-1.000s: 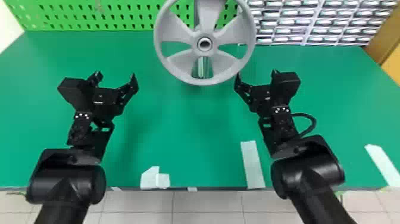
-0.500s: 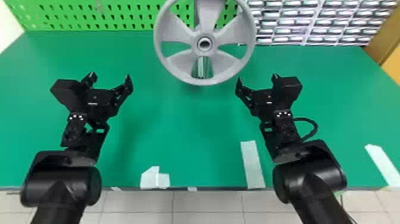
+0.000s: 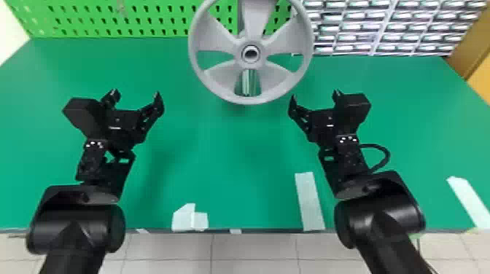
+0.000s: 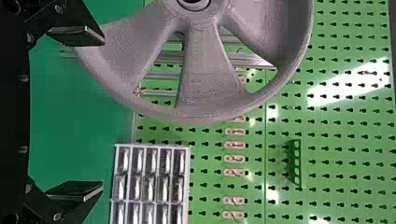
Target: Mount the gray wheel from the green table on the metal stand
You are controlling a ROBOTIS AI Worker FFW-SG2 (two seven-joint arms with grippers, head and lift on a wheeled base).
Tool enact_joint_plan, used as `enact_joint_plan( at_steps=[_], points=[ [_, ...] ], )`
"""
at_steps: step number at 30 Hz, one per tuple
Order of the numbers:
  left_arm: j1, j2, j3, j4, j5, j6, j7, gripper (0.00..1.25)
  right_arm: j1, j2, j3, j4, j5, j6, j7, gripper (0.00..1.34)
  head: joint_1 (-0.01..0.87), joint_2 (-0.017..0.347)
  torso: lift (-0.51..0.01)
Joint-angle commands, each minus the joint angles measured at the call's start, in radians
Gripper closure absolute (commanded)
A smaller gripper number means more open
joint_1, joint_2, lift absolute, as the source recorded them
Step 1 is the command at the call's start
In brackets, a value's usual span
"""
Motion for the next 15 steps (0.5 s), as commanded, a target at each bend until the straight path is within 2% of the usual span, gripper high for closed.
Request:
enact_joint_plan(
  at_steps=[1, 15],
  points=[
    [0.000, -0.001, 0.000, 0.000, 0.002, 0.000, 0.000, 0.23, -0.002, 0.000, -0.002, 0.000, 0.002, 0.000, 0.001, 0.20, 0.867, 0.052, -0.100],
    [-0.003, -0.001, 0.001, 0.001, 0.004, 0.000, 0.003, 0.23, -0.008, 0.002, 0.006, 0.000, 0.008, 0.000, 0.003, 0.20, 0.867, 0.052, -0.100]
  ],
)
